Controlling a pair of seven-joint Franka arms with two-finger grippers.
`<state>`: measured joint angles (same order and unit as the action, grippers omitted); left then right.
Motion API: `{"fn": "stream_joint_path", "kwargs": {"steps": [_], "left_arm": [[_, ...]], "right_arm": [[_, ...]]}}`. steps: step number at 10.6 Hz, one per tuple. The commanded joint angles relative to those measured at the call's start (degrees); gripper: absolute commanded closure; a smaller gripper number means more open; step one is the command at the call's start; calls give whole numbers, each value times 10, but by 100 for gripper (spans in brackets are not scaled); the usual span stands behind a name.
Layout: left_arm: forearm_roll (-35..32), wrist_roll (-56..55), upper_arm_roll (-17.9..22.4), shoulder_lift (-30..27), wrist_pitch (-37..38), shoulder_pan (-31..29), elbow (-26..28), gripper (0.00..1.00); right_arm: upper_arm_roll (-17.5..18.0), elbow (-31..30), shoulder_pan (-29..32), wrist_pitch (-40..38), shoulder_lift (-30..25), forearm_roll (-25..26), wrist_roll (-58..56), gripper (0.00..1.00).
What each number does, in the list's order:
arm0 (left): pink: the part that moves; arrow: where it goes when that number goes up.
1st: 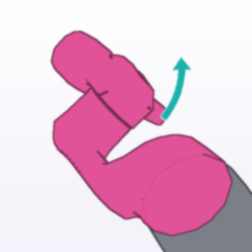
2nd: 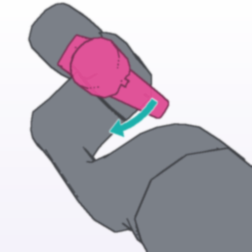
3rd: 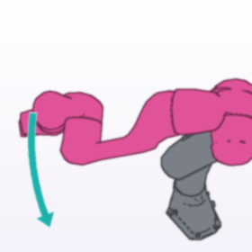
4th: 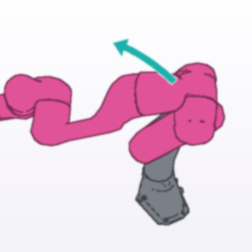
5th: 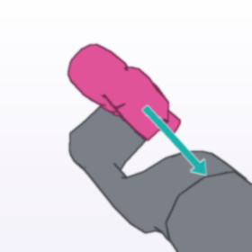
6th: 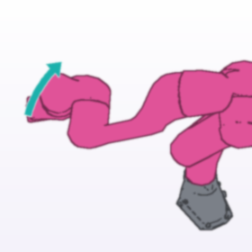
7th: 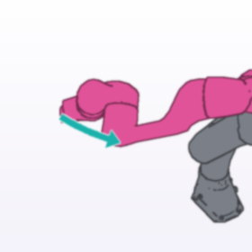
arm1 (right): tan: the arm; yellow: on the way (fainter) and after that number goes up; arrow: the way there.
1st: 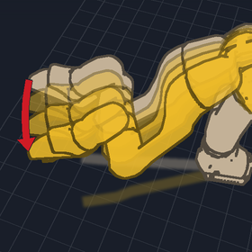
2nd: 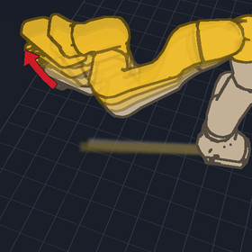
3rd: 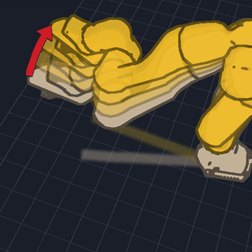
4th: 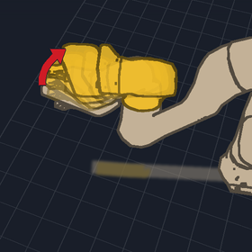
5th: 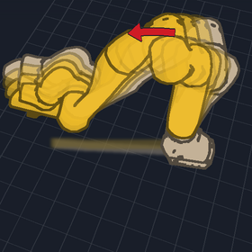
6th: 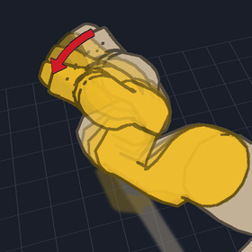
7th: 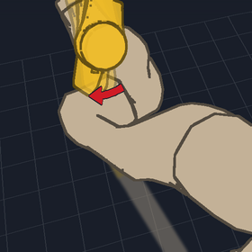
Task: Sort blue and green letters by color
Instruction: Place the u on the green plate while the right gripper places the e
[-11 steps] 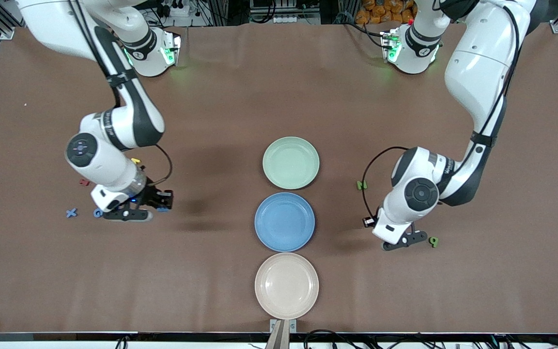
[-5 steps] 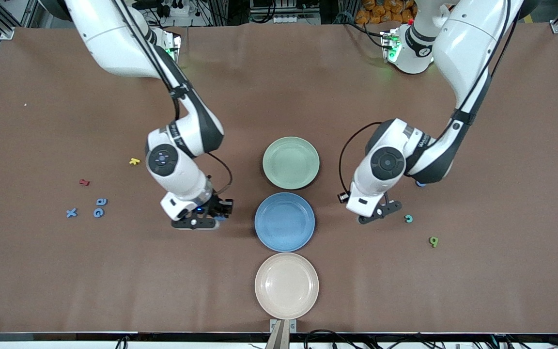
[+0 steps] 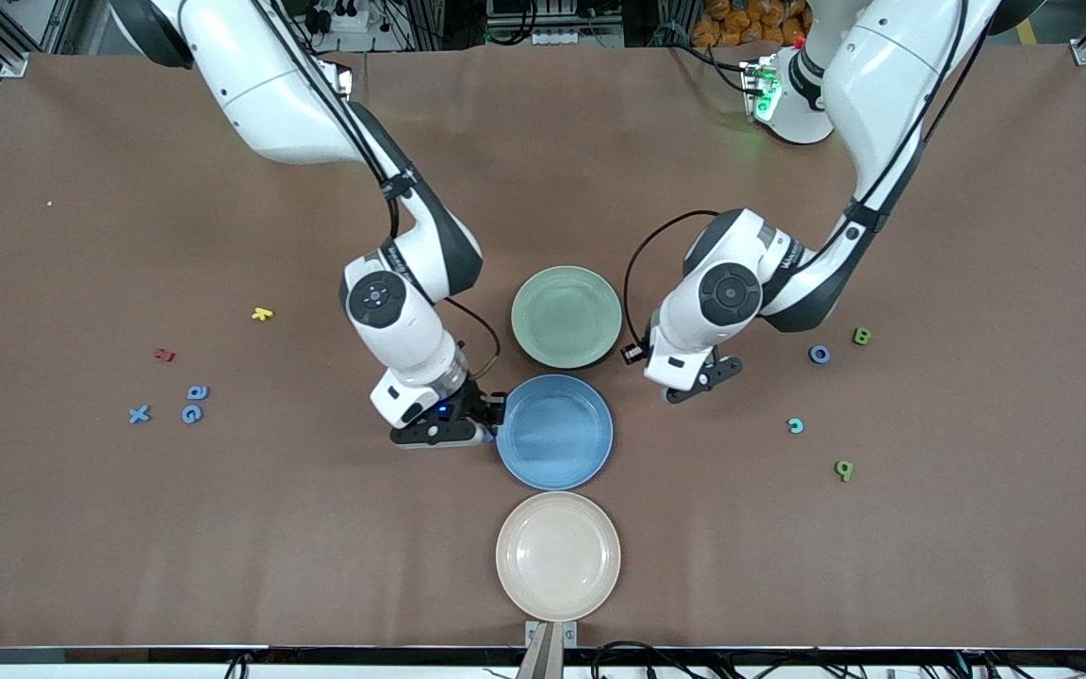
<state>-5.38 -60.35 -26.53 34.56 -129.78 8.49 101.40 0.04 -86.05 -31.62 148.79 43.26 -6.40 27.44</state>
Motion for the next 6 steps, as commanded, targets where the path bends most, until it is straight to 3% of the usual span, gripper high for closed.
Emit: {"fn": "stream_joint_path", "kwargs": {"steps": [1,5,6], "left_arm": [[29,-62,-12,-1,-86,20,47,100],[29,-123,-12,6,-100,58,43,100],[29,-142,-12,8,-104,65,43,100]], "right_arm": [[-4,28,-41,33,37,-10,5,77],[-4,56,-74,40,62,-9,16,74],[-5,60,-76,40,67,-9,16,66]]}}
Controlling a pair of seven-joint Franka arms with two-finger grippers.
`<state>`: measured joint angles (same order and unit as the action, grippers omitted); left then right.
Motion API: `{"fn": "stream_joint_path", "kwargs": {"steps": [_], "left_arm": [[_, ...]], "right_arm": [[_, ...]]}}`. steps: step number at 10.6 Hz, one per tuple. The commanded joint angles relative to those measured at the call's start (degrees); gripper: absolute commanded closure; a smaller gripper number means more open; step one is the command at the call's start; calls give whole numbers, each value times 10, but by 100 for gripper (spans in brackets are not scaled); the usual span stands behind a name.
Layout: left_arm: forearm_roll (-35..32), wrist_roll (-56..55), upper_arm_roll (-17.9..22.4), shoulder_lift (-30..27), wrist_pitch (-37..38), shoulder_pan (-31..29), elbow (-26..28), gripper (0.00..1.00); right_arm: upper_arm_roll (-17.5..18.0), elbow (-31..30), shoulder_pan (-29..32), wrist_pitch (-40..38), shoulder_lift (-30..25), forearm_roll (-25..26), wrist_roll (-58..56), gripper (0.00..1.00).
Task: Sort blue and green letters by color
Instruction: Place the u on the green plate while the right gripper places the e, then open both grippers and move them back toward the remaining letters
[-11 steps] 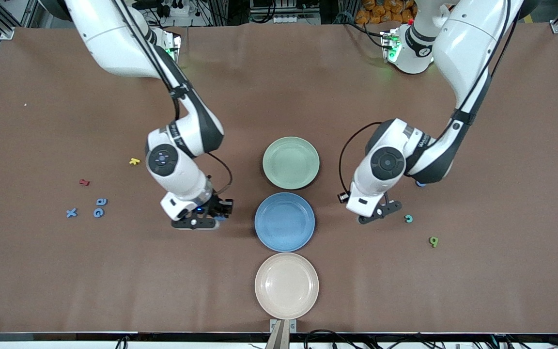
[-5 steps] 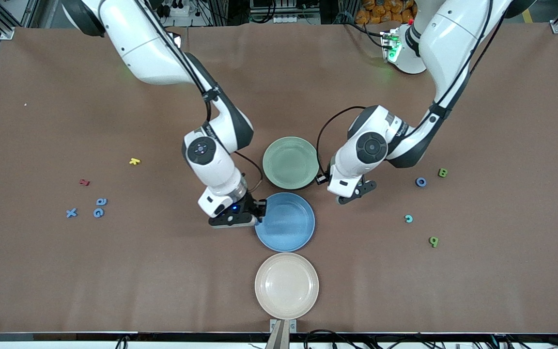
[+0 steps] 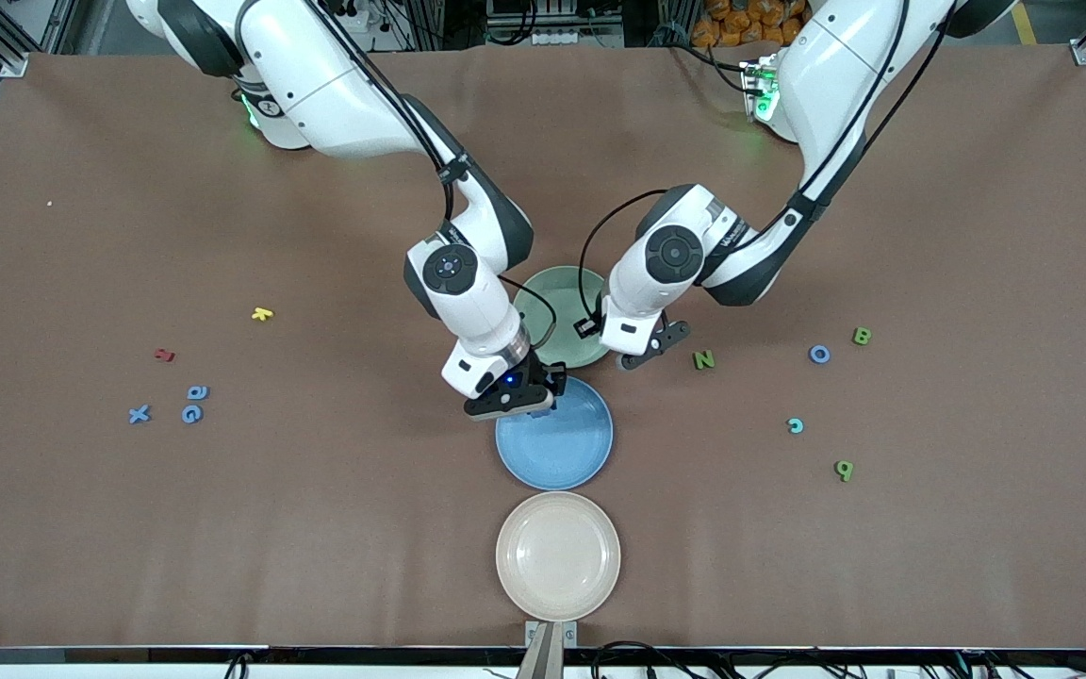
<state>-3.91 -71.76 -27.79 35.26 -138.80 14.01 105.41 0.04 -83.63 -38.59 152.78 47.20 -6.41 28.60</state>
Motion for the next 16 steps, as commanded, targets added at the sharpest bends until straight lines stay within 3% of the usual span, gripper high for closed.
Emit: {"fn": "stream_joint_path", "kwargs": {"steps": [1,2,3,9,11,14,16], "left_arm": [[15,-38,1,6,-14,15,0,100],[16,-38,1,8,-14,15,-4,86],[15,-38,1,14,-14,15,-13,1],[4,-16,3,-18,26,-11,-25,0],[6,116,1,-43,81,-54,-23,0],[4,189,4,-59,116,-89,-21,0],[-2,277,13,-48,121,-136,-14,0]], "right_arm": [[-4,36,-7,1,27,-8,5,29],[-5,36,-7,1,27,-7,4,0],[-5,36,-5,0,26,-7,3,0],[-6,7,34,-21,-27,-8,-6,0],[-5,-46,88,-22,-72,-6,-45,0],[-6,-114,169,-23,-123,-6,-156,0],[-6,-130,222,-94,-147,-6,-208,0]]}}
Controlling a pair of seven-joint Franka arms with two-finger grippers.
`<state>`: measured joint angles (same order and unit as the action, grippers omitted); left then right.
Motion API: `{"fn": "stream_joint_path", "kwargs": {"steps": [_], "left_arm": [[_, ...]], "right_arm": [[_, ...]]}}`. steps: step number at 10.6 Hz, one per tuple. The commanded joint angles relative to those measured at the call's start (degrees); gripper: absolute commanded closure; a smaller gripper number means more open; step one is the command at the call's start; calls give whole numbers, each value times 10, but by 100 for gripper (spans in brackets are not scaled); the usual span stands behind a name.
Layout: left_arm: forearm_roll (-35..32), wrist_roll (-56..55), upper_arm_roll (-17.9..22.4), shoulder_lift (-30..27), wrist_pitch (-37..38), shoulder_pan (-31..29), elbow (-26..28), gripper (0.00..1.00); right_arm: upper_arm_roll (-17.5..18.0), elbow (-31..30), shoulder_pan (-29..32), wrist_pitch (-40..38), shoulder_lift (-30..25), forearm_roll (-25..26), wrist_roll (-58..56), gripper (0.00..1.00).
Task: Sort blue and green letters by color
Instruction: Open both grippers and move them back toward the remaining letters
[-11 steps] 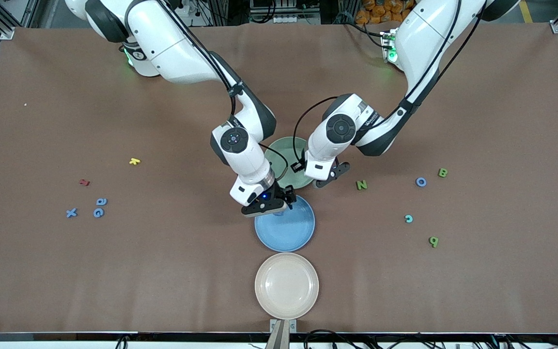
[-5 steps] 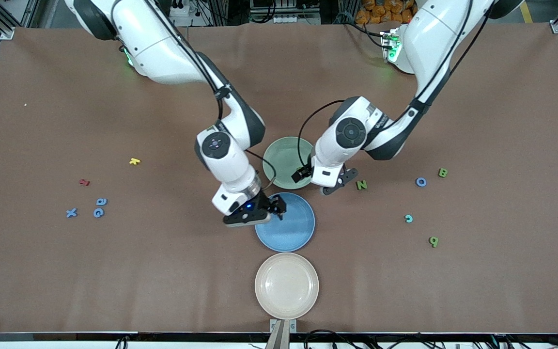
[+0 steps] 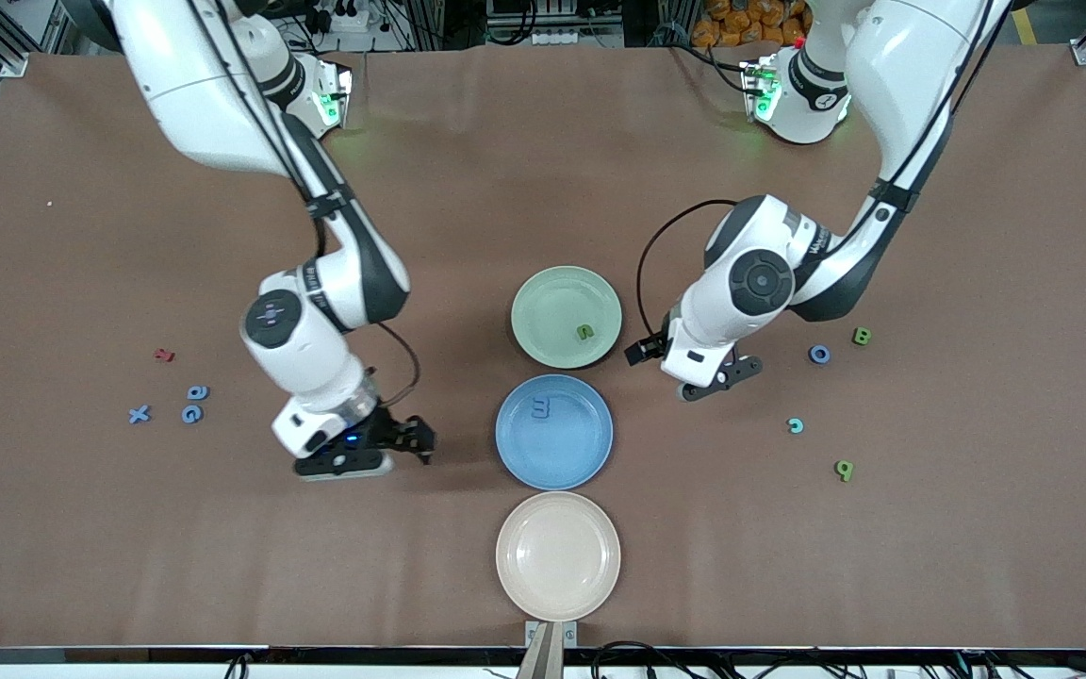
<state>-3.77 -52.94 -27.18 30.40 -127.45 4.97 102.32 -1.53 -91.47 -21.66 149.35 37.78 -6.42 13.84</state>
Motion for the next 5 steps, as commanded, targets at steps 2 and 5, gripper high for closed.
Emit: {"fn": "stream_joint_path", "kwargs": {"steps": [2,5], "left_arm": [[-5,137,8,5,6,-68,27,7],[-5,136,9,20,4,-67,27,13]], "right_arm": [[8,-54,108,-152,-79,-5,-133,0],[2,-111,176,-208,-132,4,-188,0]]}}
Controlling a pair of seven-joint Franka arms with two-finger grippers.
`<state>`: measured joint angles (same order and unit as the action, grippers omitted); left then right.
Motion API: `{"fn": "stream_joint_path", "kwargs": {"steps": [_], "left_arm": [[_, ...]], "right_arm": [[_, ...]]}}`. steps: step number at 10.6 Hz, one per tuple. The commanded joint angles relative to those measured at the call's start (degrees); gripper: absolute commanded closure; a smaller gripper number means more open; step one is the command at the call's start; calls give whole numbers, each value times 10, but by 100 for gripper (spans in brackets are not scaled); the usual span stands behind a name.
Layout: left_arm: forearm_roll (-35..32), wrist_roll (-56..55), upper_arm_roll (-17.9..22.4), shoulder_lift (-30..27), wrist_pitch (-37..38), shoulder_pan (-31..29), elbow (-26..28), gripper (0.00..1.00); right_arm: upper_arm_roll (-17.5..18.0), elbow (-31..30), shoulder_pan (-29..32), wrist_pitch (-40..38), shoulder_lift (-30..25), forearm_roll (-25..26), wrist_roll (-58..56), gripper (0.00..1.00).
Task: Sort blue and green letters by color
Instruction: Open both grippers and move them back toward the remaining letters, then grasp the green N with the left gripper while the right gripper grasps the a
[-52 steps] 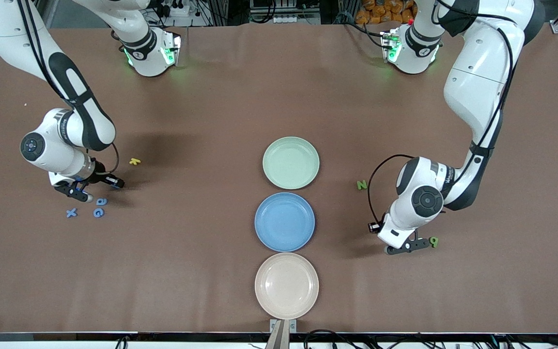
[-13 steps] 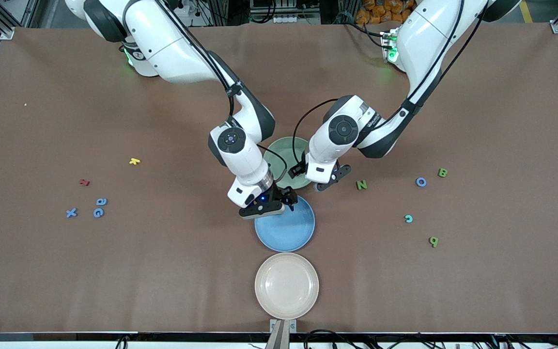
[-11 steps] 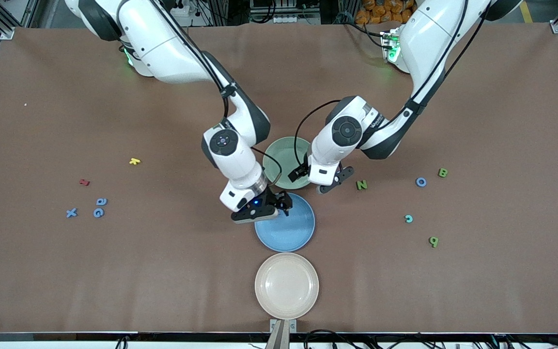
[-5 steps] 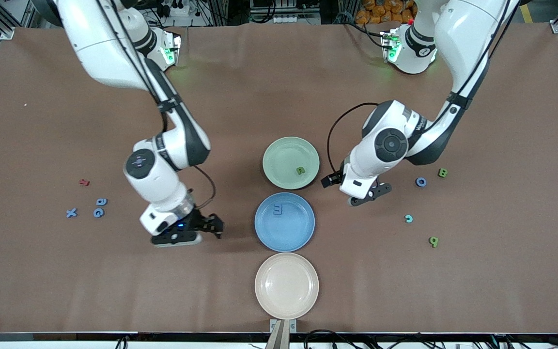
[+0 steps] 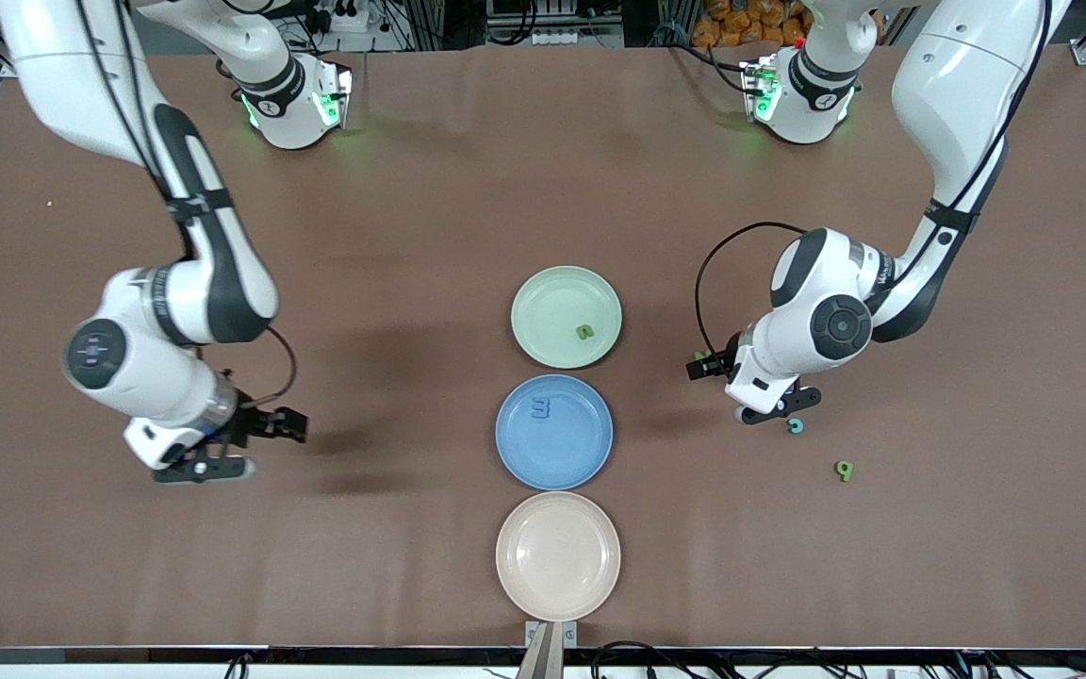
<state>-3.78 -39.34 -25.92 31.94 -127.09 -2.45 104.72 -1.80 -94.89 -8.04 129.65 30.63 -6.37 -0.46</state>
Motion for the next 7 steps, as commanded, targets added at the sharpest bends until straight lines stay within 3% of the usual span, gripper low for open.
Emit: {"fn": "stream_joint_path", "kwargs": {"steps": [1,3,7], "left_arm": [[-10,0,-4,8,0,7,3,14],[-10,-1,-4,21,0,6,4,16],[-14,-1,-2,36,-2,6,4,22]], "right_arm": [[3,-99,59,-9,-74,12,-65,0],[2,-133,90,-2,-87,36,-85,0],[3,-209,154,106,-86,51,-146,0]]}}
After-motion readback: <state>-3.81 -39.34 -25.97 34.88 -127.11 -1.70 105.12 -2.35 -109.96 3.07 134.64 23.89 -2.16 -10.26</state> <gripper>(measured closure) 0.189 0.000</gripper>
